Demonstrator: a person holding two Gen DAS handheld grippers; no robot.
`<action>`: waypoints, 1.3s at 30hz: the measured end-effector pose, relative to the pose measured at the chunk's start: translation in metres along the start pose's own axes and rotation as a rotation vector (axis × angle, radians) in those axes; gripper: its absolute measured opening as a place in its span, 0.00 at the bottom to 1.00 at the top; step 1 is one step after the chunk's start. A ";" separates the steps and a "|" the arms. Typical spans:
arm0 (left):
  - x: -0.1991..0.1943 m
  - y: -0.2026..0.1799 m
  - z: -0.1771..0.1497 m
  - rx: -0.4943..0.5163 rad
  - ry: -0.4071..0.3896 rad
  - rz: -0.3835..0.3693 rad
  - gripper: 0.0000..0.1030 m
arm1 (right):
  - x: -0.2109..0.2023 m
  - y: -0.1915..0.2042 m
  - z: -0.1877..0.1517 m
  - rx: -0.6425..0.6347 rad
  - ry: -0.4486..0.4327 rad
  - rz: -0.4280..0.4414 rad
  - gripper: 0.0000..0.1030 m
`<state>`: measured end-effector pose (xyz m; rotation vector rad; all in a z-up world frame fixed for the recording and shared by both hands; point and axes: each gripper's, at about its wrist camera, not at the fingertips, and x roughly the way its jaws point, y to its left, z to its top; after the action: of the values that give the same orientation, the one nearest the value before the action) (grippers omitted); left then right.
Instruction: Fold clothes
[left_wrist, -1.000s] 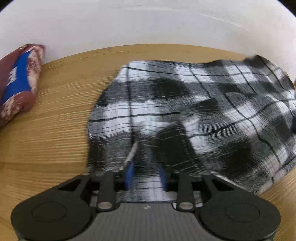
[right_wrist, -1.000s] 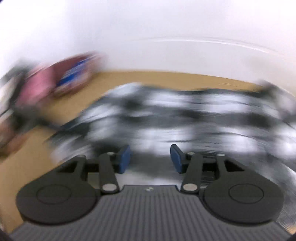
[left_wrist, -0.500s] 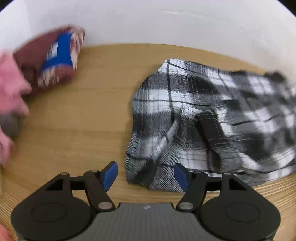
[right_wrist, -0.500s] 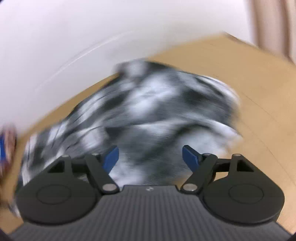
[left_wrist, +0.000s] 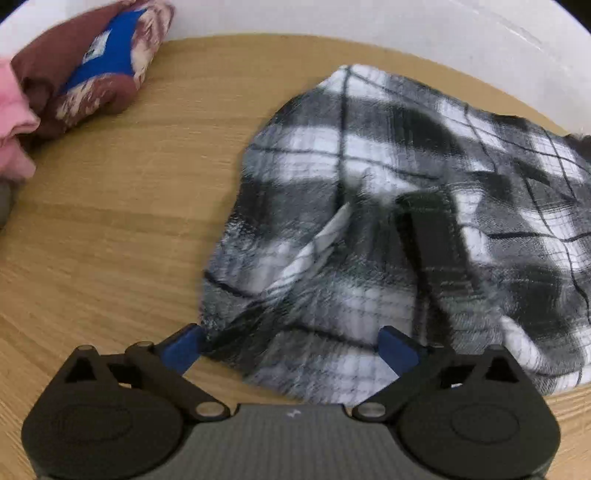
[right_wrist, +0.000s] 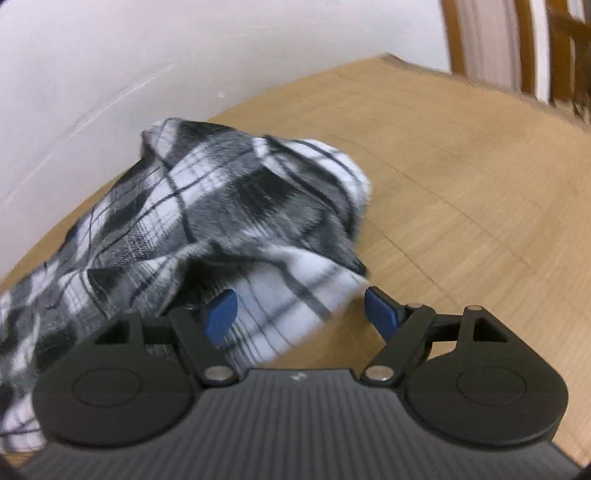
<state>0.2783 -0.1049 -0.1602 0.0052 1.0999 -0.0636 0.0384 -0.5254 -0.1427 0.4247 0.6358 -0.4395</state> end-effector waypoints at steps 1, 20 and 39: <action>-0.002 -0.003 0.002 -0.006 -0.002 -0.005 0.80 | 0.005 0.005 0.001 -0.022 -0.012 -0.001 0.75; -0.098 -0.006 -0.121 0.024 0.148 0.075 0.15 | -0.149 -0.046 -0.042 -0.075 0.164 0.028 0.12; -0.169 0.023 -0.133 0.141 -0.048 0.071 0.59 | -0.266 -0.074 -0.035 -0.239 0.072 0.082 0.42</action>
<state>0.0852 -0.0693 -0.0707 0.1685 1.0446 -0.0769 -0.2079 -0.5004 -0.0149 0.2386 0.7291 -0.2670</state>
